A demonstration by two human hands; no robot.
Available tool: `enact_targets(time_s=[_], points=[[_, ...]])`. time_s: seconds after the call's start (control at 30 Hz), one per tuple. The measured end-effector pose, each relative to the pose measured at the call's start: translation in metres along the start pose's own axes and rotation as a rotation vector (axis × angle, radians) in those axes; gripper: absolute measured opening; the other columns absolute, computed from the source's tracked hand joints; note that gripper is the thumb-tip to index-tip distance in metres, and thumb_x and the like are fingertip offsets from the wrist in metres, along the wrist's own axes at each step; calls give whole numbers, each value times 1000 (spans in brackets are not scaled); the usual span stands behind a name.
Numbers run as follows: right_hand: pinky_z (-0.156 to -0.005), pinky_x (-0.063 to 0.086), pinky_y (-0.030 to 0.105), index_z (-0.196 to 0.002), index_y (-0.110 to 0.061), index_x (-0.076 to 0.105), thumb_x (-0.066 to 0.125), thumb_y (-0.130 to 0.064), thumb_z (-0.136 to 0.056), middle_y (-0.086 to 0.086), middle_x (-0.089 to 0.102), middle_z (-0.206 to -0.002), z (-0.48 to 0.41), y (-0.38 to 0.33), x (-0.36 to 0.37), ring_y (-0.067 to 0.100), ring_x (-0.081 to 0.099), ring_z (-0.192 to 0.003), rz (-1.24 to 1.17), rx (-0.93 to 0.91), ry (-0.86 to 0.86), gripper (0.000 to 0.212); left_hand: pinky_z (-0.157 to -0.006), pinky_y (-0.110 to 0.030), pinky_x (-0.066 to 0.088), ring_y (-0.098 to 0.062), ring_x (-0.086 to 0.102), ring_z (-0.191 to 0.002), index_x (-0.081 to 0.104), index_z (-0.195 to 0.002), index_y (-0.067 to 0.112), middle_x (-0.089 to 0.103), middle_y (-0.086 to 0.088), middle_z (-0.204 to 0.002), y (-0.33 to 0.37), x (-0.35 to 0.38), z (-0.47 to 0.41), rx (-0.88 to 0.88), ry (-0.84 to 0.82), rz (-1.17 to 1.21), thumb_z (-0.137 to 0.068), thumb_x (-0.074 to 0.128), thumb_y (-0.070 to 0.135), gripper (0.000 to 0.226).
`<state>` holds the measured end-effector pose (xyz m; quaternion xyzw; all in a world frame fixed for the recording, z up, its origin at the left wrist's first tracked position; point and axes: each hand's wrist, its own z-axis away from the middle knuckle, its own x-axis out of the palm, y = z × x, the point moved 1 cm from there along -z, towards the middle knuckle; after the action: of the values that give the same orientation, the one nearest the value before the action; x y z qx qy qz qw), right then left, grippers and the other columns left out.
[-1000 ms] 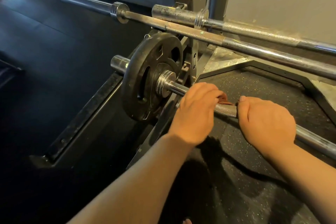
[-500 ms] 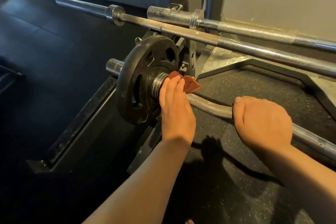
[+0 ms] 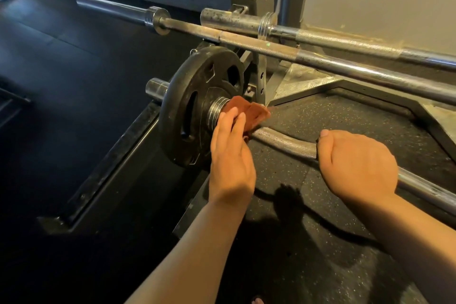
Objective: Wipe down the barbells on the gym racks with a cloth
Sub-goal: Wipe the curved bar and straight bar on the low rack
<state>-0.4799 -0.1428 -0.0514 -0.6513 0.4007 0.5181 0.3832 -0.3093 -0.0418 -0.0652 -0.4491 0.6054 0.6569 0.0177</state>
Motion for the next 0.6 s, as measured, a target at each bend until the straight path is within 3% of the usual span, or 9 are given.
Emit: enact_targets(time_s=[0.1, 0.2, 0.3, 0.37, 0.47, 0.6], points=[[-50, 35, 32, -68, -20, 52, 28, -34, -106, -5, 42, -55, 0, 0, 1, 23, 47, -49, 0, -11, -16, 47, -124, -38, 23, -8, 18, -150, 34, -155, 24, 19, 20, -157, 10, 5, 6, -50, 79, -3, -107, 41, 7, 52], [-49, 30, 31, -67, -20, 51, 29, -33, -106, -6, 40, -54, 0, 1, 1, 18, 42, -46, -10, -10, -13, 47, -125, -37, 21, -8, 21, -148, 41, -150, 23, 23, 17, -154, 31, 10, -13, -126, -2, -41, -107, 40, 17, 43], [-48, 32, 31, -69, -18, 52, 31, -32, -106, -4, 41, -55, 0, 1, 2, 21, 43, -47, -20, -25, 2, 46, -123, -32, 23, -13, 36, -140, 55, -137, 15, 49, 3, -144, 44, 18, -36, 15, -74, -255, -103, 48, 17, 35], [-48, 37, 32, -69, -17, 55, 31, -32, -107, -3, 43, -55, 1, 2, 2, 23, 46, -47, -37, -26, 0, 47, -120, -30, 27, -14, 43, -131, 61, -130, 14, 57, 0, -133, 48, 19, -39, 87, -138, -248, -102, 51, 13, 30], [-47, 34, 31, -71, -16, 58, 31, -32, -106, -2, 44, -55, 1, 3, 2, 23, 44, -47, -42, -31, -6, 47, -124, -31, 18, -12, 33, -142, 57, -139, 14, 50, 2, -145, 37, 8, -32, 136, -176, -253, -103, 49, 13, 36], [-46, 17, 26, -69, -17, 57, 32, -31, -106, -7, 34, -52, 0, 1, 0, 16, 31, -44, -35, -33, 1, 47, -124, -38, 15, -13, 14, -151, 43, -151, 22, 23, 15, -157, 21, -1, -13, 89, -82, -280, -102, 51, 11, 51]])
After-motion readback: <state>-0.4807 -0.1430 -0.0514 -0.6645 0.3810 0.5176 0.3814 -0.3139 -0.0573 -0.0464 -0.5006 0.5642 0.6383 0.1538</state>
